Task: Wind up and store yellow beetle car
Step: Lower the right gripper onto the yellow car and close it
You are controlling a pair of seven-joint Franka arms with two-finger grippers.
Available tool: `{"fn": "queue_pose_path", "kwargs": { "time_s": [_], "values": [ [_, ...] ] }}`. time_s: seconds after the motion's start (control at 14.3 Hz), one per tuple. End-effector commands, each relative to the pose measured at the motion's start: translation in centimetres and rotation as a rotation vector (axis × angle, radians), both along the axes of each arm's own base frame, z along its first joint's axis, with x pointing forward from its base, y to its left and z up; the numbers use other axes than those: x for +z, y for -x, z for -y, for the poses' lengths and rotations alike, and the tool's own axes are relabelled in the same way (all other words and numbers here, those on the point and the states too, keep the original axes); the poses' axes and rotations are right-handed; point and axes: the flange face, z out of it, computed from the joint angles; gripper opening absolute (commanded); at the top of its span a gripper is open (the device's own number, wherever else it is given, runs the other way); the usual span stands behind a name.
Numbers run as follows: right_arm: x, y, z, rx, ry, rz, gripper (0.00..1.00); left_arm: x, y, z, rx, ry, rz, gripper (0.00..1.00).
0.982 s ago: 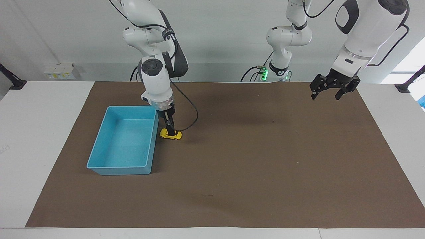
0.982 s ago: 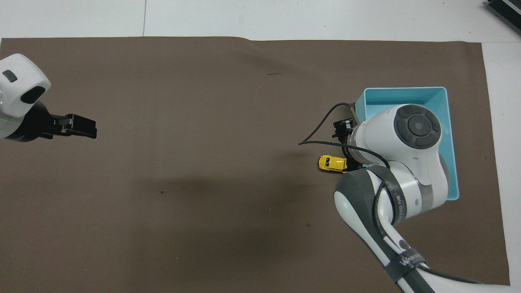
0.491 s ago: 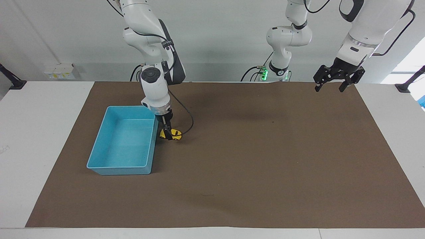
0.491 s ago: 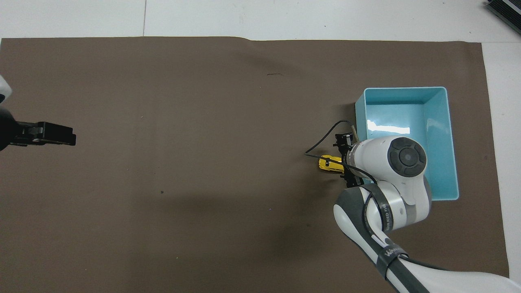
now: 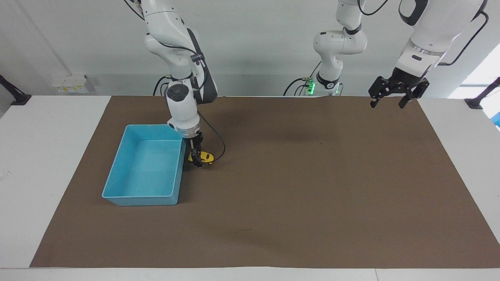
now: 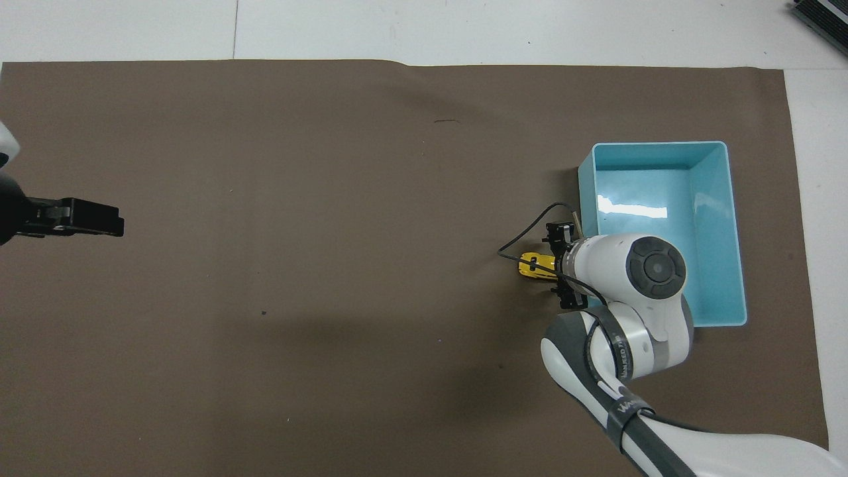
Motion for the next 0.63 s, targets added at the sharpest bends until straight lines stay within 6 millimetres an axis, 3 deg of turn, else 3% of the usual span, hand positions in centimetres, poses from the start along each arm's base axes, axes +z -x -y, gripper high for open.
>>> {"fn": "queue_pose_path", "kwargs": {
  "time_s": [0.0,0.07,0.14,0.56],
  "values": [
    [0.1,0.2,-0.6,0.004,-0.009,0.014,0.36,1.1,-0.6,-0.2,-0.019,-0.041,-0.035,1.00],
    [0.1,0.3,-0.8,0.016,-0.008,0.014,0.05,1.2,-0.6,-0.3,-0.021,-0.058,-0.032,1.00],
    [0.3,0.2,-0.9,0.012,-0.010,0.017,0.00,1.3,-0.5,-0.3,-0.029,-0.049,-0.021,1.00],
    [3.7,-1.9,-2.3,0.029,-0.006,-0.008,0.00,0.8,-0.1,-1.1,-0.070,-0.050,-0.039,1.00]
  ]
}}
